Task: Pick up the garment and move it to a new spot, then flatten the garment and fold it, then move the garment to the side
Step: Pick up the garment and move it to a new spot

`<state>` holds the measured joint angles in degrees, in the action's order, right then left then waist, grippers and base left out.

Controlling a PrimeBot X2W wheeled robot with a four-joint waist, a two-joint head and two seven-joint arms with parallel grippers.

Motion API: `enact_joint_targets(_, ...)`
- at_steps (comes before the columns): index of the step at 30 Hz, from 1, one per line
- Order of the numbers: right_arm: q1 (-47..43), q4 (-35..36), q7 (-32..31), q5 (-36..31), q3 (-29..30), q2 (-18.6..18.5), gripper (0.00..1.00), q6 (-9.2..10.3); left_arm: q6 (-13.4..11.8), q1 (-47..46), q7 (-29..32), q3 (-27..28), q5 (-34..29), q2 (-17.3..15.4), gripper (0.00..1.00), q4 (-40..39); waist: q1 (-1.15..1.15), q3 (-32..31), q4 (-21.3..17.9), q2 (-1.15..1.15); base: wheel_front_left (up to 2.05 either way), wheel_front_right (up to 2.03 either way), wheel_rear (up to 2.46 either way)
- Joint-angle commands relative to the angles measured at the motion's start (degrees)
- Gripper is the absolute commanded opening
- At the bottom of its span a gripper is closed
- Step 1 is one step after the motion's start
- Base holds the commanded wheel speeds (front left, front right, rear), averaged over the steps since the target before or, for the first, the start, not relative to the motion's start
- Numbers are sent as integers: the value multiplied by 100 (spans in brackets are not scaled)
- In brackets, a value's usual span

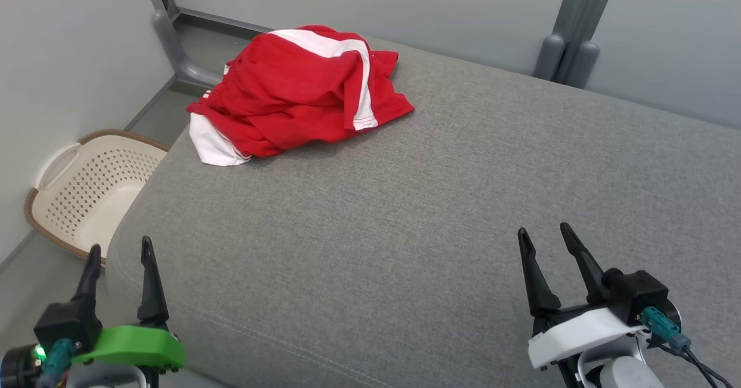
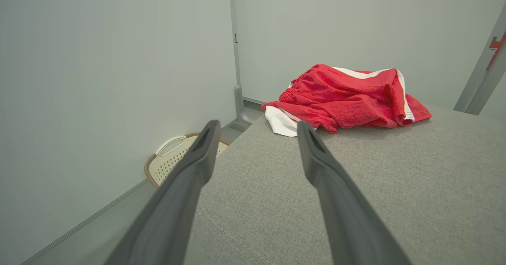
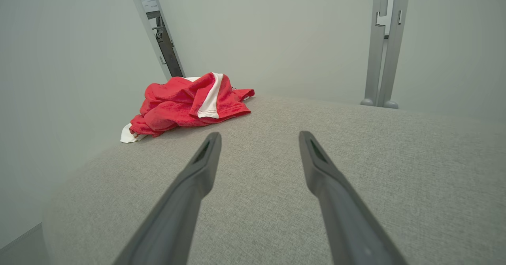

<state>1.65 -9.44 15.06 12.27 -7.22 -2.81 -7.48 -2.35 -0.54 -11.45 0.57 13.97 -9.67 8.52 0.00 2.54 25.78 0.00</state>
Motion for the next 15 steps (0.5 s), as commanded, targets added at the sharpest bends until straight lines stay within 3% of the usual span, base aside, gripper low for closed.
enact_joint_targets(1, 87, 23, 18, -63, 29, -58, 100, -2, 32, -204, -41, 33, 57, -41, 100, 24, 0, 186, -203, 0, 0, 0, 0)
enact_joint_targets(8, 317, 133, 18, -150, 200, -261, 100, -2, 242, -1196, -126, 138, 231, -283, 100, 223, 0, 711, -829, 0, 0, 0, 0)
enact_joint_targets(15, 593, 510, 18, -306, 529, -459, 100, -1, 457, -2543, -133, 149, 196, -673, 100, 466, 0, 1578, -1733, 0, 0, 0, 0)
